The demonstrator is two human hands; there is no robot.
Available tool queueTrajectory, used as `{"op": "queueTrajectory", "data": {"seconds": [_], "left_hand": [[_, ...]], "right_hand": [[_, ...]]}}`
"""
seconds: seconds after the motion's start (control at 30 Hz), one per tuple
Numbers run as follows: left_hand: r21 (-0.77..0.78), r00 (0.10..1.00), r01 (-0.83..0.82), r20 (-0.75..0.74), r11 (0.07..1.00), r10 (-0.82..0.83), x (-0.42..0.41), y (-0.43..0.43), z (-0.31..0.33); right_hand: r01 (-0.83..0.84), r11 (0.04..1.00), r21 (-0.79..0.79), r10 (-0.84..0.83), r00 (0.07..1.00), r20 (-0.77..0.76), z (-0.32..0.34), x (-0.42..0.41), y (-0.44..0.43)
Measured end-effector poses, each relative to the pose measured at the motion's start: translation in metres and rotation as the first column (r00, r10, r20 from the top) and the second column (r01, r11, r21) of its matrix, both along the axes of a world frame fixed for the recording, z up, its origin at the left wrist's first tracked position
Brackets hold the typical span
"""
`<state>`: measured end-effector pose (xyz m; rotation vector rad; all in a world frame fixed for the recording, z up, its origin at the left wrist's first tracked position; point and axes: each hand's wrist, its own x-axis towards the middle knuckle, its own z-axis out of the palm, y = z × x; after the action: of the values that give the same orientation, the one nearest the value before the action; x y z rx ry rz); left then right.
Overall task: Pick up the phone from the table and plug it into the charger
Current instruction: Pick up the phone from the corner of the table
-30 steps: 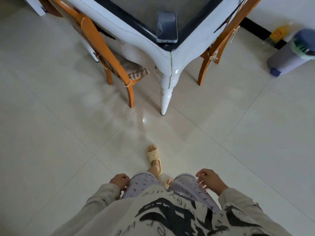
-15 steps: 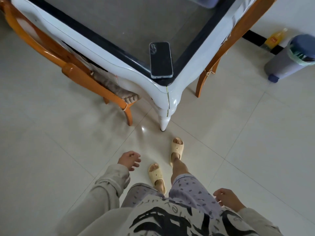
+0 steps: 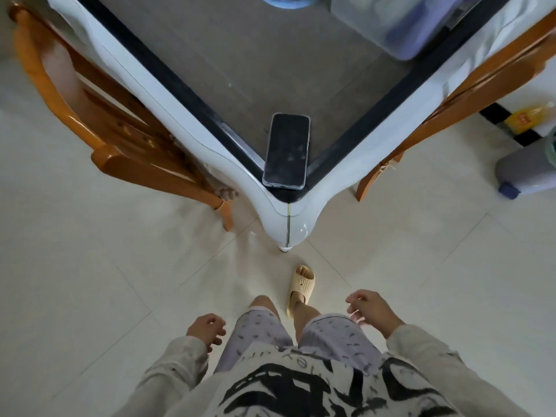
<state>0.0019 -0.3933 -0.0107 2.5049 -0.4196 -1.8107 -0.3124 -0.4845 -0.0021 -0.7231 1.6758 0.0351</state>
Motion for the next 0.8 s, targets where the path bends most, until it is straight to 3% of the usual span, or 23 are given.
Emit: {"op": "queueTrajectory", "data": {"seconds": [0.17, 0.3, 0.47, 0.57, 0.67, 0.8], "left_hand": [[-0.025, 1.0, -0.02, 0.003, 0.999, 0.02, -0.013, -0.027, 0.008], [-0.285, 0.996, -0.026, 0.079, 0.958, 0.051, -0.025, -0.073, 0.025], [-0.632, 0.969, 0.035, 0.211, 0.774, 0.129, -0.038, -0.152, 0.07], [-0.751, 0.942, 0.139, 0.301, 0.646, 0.147, -0.046, -0.194, 0.088], [-0.72, 0.902, 0.306, 0.428, 0.623, 0.053, -0.054, -0.228, 0.096], [-0.406, 0.672, 0.684, 0.674, 0.606, -0.308, -0.06, -0.264, 0.091]], "right_hand": [[-0.063, 0.998, 0.003, 0.063, 0.998, -0.021, 0.003, -0.007, -0.021], [-0.084, 0.996, 0.033, 0.086, 0.996, -0.04, -0.001, -0.012, -0.024], [-0.071, 0.996, 0.059, 0.075, 0.996, -0.054, 0.001, -0.01, -0.022], [-0.044, 0.998, 0.055, 0.046, 0.998, -0.048, 0.004, -0.007, -0.026], [-0.008, 0.999, 0.036, 0.01, 0.999, -0.038, 0.006, -0.009, -0.03], [-0.025, 0.999, 0.034, 0.027, 0.998, -0.059, 0.009, -0.018, -0.029]]}}
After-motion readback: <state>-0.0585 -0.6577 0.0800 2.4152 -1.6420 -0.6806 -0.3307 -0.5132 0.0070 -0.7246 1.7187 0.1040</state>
